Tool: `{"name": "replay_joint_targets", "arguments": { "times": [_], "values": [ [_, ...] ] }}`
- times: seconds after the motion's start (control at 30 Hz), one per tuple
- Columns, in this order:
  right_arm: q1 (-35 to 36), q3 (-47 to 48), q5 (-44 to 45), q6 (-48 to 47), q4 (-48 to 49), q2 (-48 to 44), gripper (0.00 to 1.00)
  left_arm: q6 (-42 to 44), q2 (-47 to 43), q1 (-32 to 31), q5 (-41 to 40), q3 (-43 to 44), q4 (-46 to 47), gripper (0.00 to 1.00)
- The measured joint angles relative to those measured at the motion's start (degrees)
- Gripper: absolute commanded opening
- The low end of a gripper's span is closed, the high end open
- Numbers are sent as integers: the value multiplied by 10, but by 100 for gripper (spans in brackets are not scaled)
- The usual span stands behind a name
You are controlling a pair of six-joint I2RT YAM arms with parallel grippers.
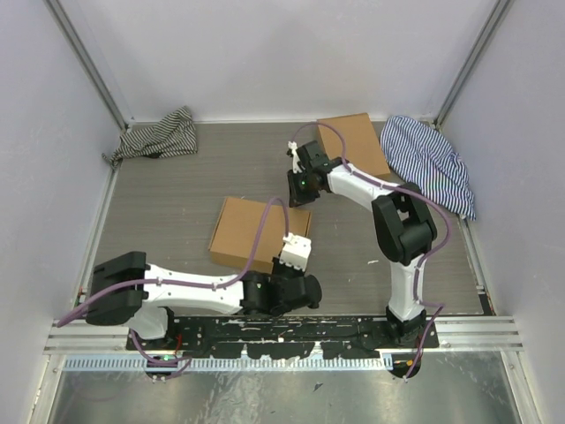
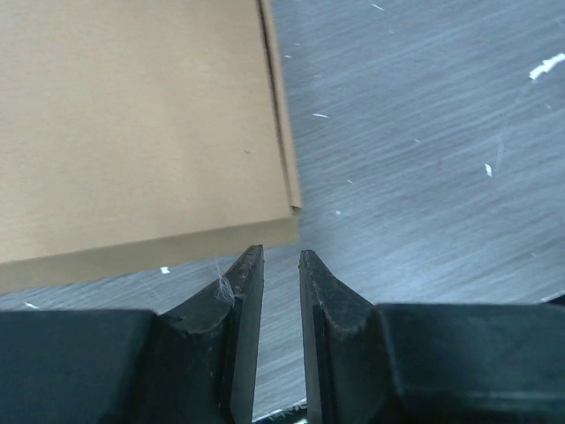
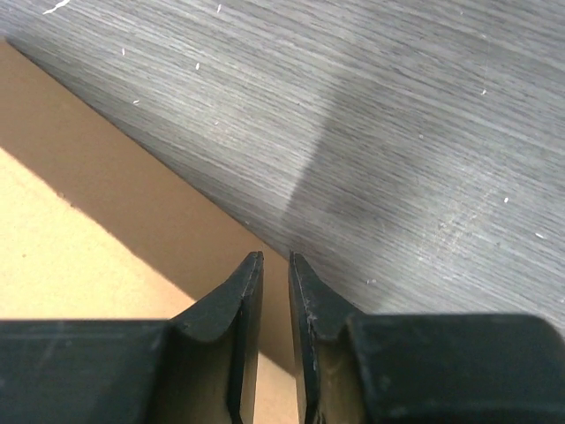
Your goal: Fold the paper box
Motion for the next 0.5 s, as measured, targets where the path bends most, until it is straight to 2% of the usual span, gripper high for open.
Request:
{"name": "replay_joint_targets", "arguments": {
  "times": [0.13, 0.2, 0.33, 0.43, 0.5],
  "values": [
    [0, 0, 12, 0, -11, -16, 26, -3, 19, -24, -1, 26, -12, 30],
    [0, -1, 20, 0, -11, -26, 29, -12, 18, -32, -8, 33, -27, 30],
    [-2, -30, 44, 1, -4, -69, 40, -30, -16, -33, -34, 31, -78, 51],
    [-5, -69, 68, 3, 5, -125, 54, -35, -87, -31, -70, 29, -131, 67],
    [-6, -102, 83, 9, 24, -169, 64, -36, -140, -24, -91, 30, -170, 85]
  ]
}}
